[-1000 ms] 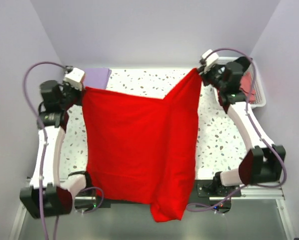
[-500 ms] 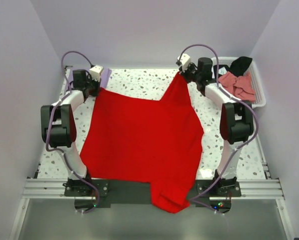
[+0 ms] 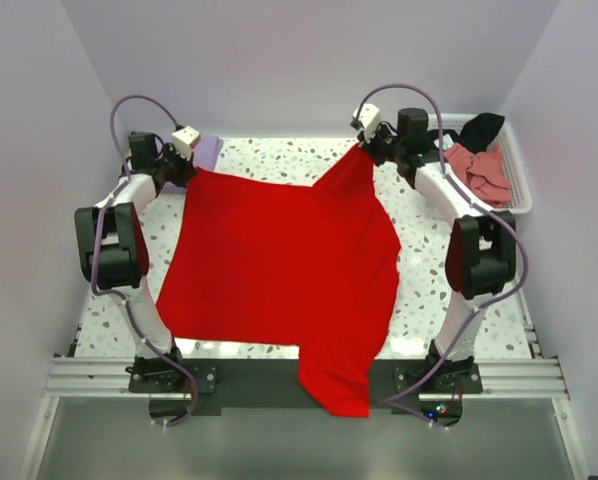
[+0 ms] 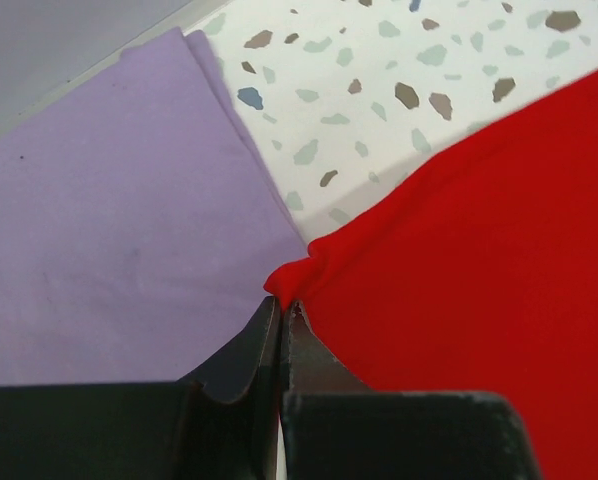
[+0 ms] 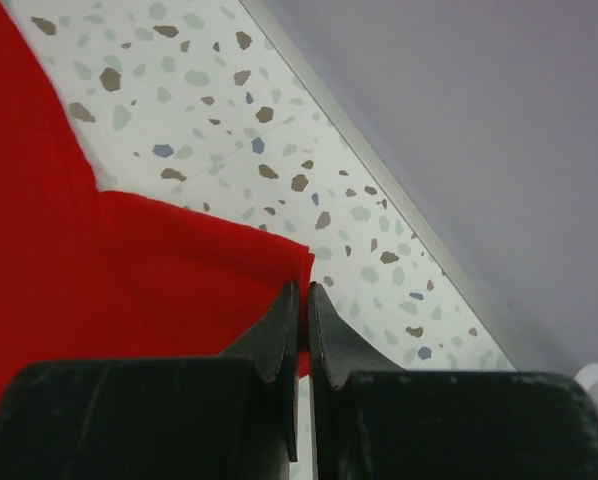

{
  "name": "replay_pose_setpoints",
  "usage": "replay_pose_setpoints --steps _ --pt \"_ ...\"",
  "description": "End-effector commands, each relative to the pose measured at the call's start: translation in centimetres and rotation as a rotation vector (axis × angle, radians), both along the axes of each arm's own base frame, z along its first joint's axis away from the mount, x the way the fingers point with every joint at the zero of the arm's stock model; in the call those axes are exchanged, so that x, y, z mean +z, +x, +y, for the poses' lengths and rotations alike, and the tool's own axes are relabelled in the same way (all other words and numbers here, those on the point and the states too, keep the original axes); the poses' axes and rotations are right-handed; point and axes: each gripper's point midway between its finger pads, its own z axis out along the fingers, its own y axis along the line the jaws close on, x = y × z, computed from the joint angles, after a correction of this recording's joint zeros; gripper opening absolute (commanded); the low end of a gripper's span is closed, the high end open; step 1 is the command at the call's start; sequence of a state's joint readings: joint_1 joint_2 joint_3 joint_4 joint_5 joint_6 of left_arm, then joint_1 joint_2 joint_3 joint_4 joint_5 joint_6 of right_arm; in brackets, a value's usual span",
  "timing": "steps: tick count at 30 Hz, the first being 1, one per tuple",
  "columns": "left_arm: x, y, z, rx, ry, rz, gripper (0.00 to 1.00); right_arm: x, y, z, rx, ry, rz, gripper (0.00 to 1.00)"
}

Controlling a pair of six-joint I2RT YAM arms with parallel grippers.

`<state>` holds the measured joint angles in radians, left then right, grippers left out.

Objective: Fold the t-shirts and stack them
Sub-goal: Fold the tshirt

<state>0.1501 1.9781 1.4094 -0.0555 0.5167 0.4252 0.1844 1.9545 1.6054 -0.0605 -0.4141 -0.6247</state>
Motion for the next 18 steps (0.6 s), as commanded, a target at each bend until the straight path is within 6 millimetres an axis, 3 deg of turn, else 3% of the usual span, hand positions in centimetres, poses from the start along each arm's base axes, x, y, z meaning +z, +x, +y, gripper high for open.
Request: replay_pose_setpoints --steps 1,7,13,14,15,16,18 --pt "1.9 -1.3 -0.7 -0.151 0.036 -0.059 0.0 5.4 -4.4 0.6 0.06 0.024 -0.042 0.0" --pt "2.1 -2.2 -1.2 -0.204 0.043 -0.099 0.0 4.4 -8.0 1.4 0.087 0.008 0.034 0.0" --pt "3.9 -3.3 -0.9 -0.264 0.055 -0.14 0.0 6.1 -12.1 1.3 0.104 0.012 0.062 0.0" --pt "4.0 -3.9 -1.1 -0.287 0.043 -0.145 0.0 5.8 -12.9 1.2 0.108 0.008 0.071 0.0" --pt "4.0 -4.5 -0.6 -0.306 0.056 -0.146 0.0 7.1 -13.8 1.0 0.111 0.012 0.047 0.0" --pt "4.8 -5.1 -0.8 -0.335 0.059 -0.164 0.0 6.3 -14.8 0.8 0.116 0.002 0.077 0.0" --pt "4.9 -6.6 -0.2 -0.372 0.089 -0.171 0.0 6.9 -16.6 0.6 0.124 -0.006 0.08 0.0"
